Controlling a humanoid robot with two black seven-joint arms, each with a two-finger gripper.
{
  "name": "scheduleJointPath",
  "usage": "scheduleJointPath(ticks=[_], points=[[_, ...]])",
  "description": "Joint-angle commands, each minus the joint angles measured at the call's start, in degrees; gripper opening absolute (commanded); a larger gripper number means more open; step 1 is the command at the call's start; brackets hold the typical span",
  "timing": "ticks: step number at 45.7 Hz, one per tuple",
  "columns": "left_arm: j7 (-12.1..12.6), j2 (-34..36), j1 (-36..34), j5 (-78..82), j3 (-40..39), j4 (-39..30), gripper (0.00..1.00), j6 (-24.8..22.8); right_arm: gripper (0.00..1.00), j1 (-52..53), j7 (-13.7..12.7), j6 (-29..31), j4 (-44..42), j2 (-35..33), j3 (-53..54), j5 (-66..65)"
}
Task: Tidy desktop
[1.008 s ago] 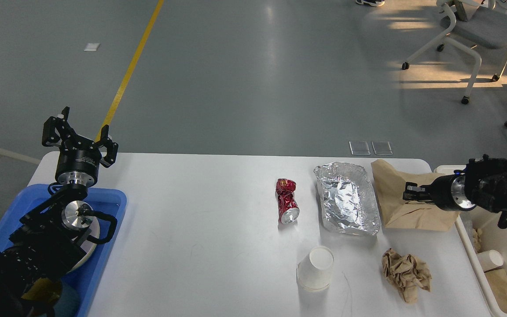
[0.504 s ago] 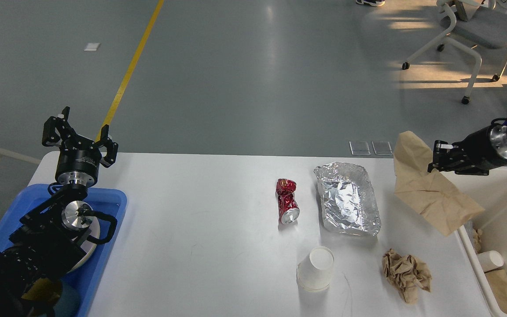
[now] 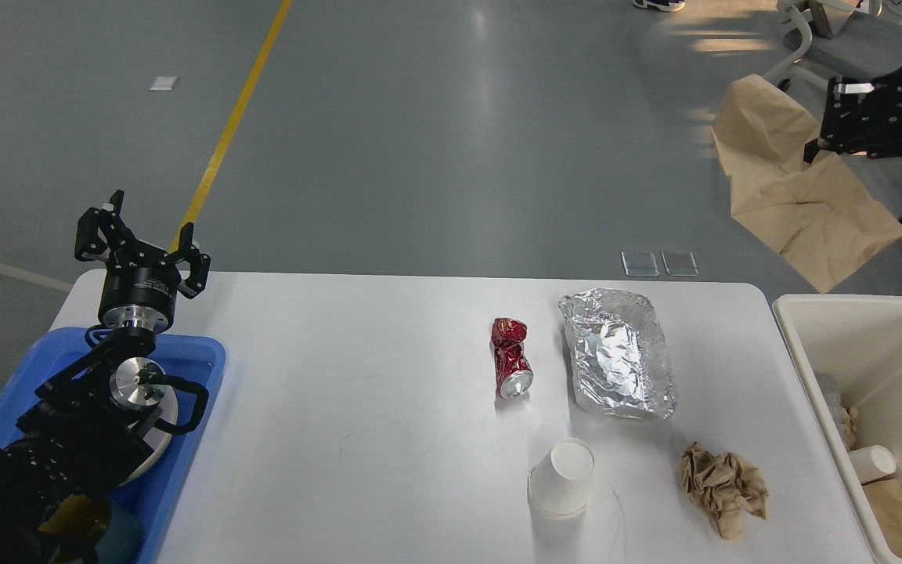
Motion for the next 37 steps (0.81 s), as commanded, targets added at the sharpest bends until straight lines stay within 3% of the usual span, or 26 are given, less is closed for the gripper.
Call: scheduleJointPath(ticks=[1, 15, 28, 37], points=[[0.0, 0.0, 0.0, 0.0, 0.04, 0.05, 0.97, -0.02, 0.0, 1.75, 0.02, 0.01, -0.88, 0.09, -0.02, -0.96], [0.0, 0.0, 0.0, 0.0, 0.04, 0.05, 0.96, -0.02, 0.0, 1.49, -0.15, 0.01, -5.53, -3.6, -1.95, -2.1], [0.0, 0.0, 0.0, 0.0, 0.04, 0.05, 0.96, -0.02, 0.0, -2.2, -0.16, -0.32, -10.02, -12.03, -1.95, -2.81], [0.0, 0.0, 0.0, 0.0, 0.04, -0.04, 0.97, -0.02, 0.0, -7.03, -0.15, -12.86, -10.11, -18.79, -1.78, -1.76]])
